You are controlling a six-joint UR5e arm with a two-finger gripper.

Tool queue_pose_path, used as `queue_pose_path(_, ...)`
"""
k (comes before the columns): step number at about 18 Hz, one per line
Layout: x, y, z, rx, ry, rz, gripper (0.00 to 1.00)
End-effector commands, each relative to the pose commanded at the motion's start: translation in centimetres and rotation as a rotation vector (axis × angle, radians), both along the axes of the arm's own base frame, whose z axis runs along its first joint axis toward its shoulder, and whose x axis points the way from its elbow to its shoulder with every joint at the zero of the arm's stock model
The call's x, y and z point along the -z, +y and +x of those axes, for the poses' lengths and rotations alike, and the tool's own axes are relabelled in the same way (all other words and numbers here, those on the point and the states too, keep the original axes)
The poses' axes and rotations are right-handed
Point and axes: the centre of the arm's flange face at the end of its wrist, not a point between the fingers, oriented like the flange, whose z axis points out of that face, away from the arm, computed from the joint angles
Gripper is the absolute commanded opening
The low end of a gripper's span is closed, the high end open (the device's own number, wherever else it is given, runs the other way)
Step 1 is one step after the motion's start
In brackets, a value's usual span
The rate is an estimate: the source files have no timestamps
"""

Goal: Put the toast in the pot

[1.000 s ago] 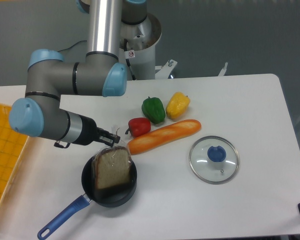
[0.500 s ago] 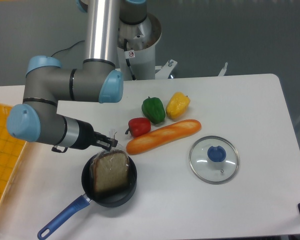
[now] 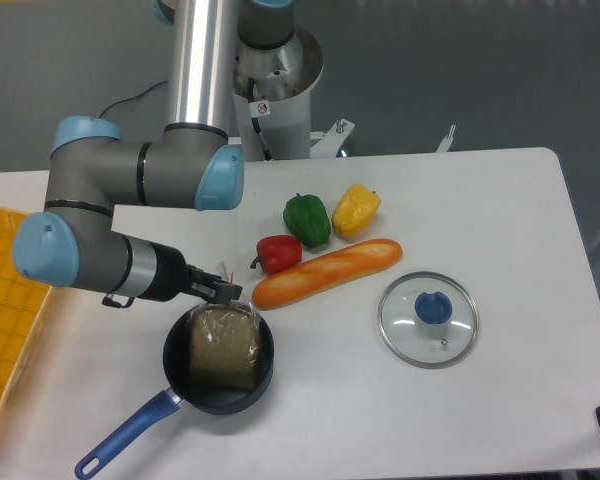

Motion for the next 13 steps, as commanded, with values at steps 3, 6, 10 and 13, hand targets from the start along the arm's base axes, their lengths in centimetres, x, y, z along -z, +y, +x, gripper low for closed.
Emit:
queue_pose_path(3, -0.6, -0.1, 0.4, 0.006, -0.006, 0.011, 1.0)
queue_pose_path(6, -1.6, -0.1, 0.7, 0.01, -0.017, 0.042, 1.0)
queue_pose_path(10, -4.0, -0.5, 0.5, 0.019, -0.08, 0.126, 1.0)
queue_pose_path(13, -5.5, -1.4, -0.7, 0.014, -0.147, 0.177, 1.0)
